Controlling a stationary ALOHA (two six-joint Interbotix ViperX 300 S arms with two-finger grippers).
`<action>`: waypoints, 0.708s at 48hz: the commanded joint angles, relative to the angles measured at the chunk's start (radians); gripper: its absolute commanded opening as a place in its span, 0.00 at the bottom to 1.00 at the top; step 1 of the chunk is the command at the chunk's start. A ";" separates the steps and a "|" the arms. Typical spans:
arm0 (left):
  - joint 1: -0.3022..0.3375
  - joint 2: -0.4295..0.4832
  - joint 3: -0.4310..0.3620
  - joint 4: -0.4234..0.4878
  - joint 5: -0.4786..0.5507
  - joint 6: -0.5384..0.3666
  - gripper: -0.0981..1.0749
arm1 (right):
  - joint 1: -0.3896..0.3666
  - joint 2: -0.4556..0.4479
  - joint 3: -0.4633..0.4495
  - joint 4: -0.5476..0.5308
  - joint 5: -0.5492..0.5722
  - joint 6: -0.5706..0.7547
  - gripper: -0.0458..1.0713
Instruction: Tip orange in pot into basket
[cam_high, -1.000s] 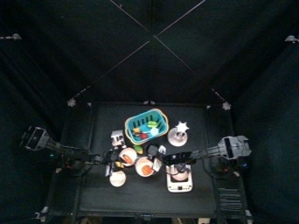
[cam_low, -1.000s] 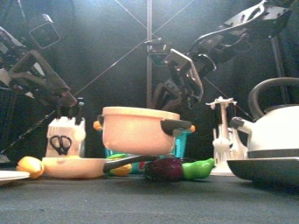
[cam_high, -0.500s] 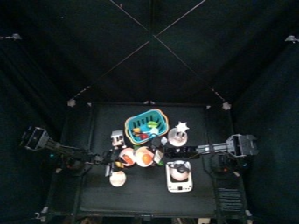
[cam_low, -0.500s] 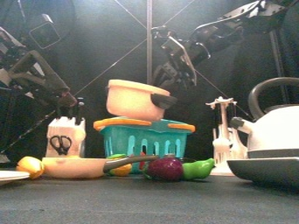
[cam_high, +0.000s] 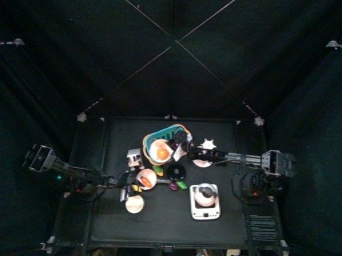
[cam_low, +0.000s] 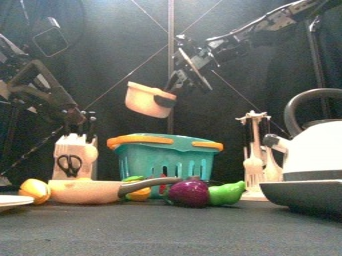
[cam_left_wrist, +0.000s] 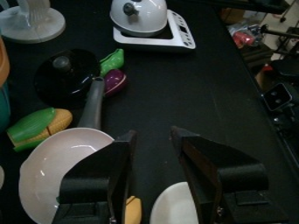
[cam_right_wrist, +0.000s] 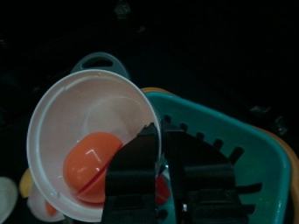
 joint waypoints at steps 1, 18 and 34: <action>0.003 -0.003 -0.011 0.000 -0.003 0.000 0.75 | -0.021 0.002 -0.054 -0.071 0.002 0.000 0.23; 0.000 -0.002 -0.014 -0.002 -0.005 0.000 0.75 | -0.017 0.051 -0.075 -0.227 0.141 -0.002 0.23; 0.003 -0.003 -0.015 -0.002 -0.003 0.000 0.75 | 0.002 0.071 -0.063 -0.284 0.319 -0.135 0.23</action>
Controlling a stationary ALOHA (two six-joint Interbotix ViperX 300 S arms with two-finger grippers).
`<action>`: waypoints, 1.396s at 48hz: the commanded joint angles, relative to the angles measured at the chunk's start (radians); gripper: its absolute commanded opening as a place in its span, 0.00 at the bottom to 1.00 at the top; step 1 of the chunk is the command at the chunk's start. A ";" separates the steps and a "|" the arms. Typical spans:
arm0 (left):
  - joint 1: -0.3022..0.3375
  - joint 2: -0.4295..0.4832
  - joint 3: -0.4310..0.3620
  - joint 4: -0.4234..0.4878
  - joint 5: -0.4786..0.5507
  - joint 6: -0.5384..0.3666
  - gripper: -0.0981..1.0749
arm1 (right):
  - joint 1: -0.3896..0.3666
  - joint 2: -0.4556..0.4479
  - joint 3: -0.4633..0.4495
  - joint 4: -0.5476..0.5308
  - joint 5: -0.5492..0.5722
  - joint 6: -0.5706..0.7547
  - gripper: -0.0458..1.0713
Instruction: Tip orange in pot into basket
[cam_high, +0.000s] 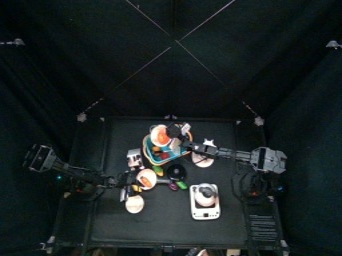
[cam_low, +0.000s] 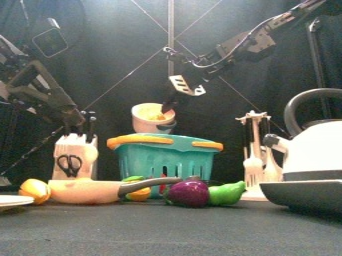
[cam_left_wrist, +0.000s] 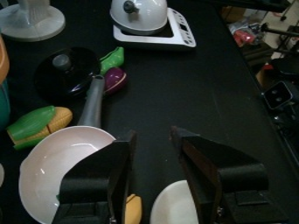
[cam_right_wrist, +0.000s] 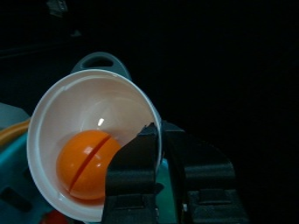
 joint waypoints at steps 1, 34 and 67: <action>0.003 -0.003 -0.015 -0.002 -0.005 0.000 0.75 | 0.014 -0.011 -0.018 -0.008 0.075 -0.043 0.23; 0.003 -0.003 -0.011 -0.002 -0.006 -0.002 0.75 | 0.101 0.028 -0.018 -0.044 0.307 -0.193 0.23; 0.003 -0.003 -0.011 -0.002 -0.005 -0.002 0.75 | 0.166 0.112 -0.051 -0.074 0.551 -0.414 0.23</action>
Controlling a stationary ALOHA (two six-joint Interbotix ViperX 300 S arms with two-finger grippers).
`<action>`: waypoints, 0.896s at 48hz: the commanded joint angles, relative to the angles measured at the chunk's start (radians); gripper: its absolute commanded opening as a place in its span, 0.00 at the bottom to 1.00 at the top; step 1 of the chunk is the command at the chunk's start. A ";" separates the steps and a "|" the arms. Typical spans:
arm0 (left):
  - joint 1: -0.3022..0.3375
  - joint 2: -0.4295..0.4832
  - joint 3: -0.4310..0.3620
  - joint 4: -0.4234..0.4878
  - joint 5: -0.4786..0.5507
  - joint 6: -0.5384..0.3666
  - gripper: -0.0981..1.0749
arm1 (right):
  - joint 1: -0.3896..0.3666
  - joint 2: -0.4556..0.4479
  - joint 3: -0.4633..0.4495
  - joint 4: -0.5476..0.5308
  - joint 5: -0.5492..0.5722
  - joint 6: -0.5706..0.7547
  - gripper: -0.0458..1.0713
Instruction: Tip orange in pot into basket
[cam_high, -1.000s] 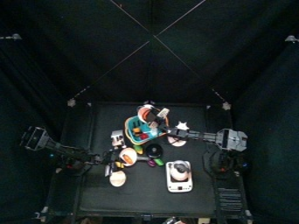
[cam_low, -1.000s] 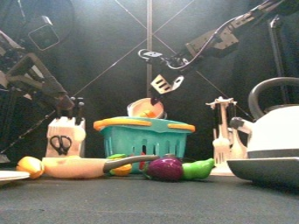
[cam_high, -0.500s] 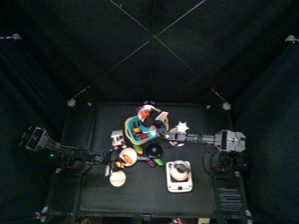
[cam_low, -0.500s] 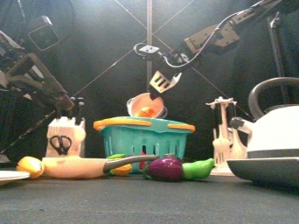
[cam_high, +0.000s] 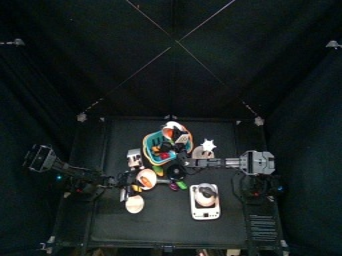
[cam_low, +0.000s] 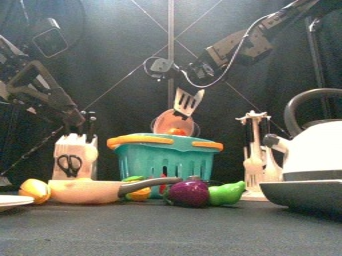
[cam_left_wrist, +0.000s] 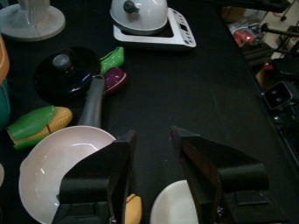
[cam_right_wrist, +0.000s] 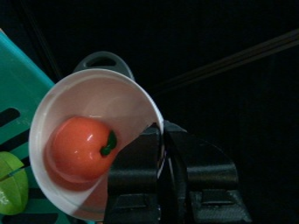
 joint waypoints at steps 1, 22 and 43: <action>0.003 -0.003 -0.011 -0.002 -0.003 -0.002 0.75 | 0.002 -0.015 -0.032 0.002 0.012 -0.008 0.23; 0.003 -0.003 -0.009 -0.002 -0.005 -0.002 0.75 | 0.075 0.006 -0.008 -0.198 0.138 -0.032 0.23; 0.003 -0.003 -0.009 -0.002 -0.003 -0.002 0.75 | 0.089 0.017 0.006 -0.225 0.158 -0.034 0.23</action>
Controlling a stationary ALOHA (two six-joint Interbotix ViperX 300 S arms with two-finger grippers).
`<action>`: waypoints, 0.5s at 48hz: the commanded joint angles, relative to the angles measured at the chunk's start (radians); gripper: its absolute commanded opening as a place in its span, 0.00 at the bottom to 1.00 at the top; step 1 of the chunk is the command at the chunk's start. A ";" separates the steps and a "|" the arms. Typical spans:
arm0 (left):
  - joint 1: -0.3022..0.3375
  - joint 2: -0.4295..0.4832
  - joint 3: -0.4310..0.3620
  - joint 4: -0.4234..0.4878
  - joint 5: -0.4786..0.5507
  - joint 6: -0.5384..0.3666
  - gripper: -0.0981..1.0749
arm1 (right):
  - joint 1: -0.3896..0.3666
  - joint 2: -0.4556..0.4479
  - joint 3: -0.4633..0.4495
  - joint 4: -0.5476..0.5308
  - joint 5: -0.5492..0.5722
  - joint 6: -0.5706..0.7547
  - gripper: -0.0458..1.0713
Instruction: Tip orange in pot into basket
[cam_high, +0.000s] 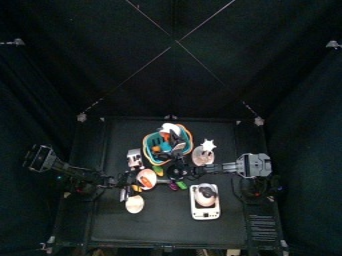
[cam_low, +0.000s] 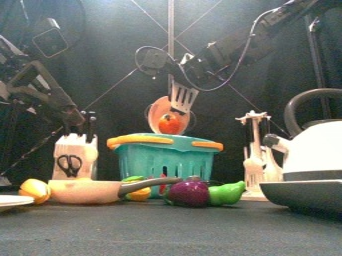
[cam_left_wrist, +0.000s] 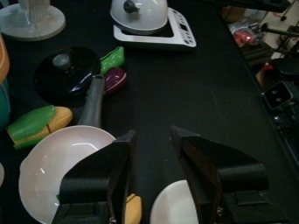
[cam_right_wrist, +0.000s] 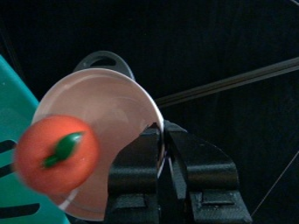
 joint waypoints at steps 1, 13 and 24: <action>0.005 -0.003 -0.009 -0.002 -0.005 0.000 0.75 | 0.006 -0.017 -0.008 -0.028 0.011 0.002 0.23; 0.005 -0.003 -0.009 -0.002 0.003 0.000 0.75 | 0.003 -0.015 -0.009 -0.017 0.020 0.005 0.23; 0.005 -0.003 -0.009 -0.002 0.003 0.000 0.75 | 0.003 -0.043 -0.028 0.114 -0.020 0.018 0.23</action>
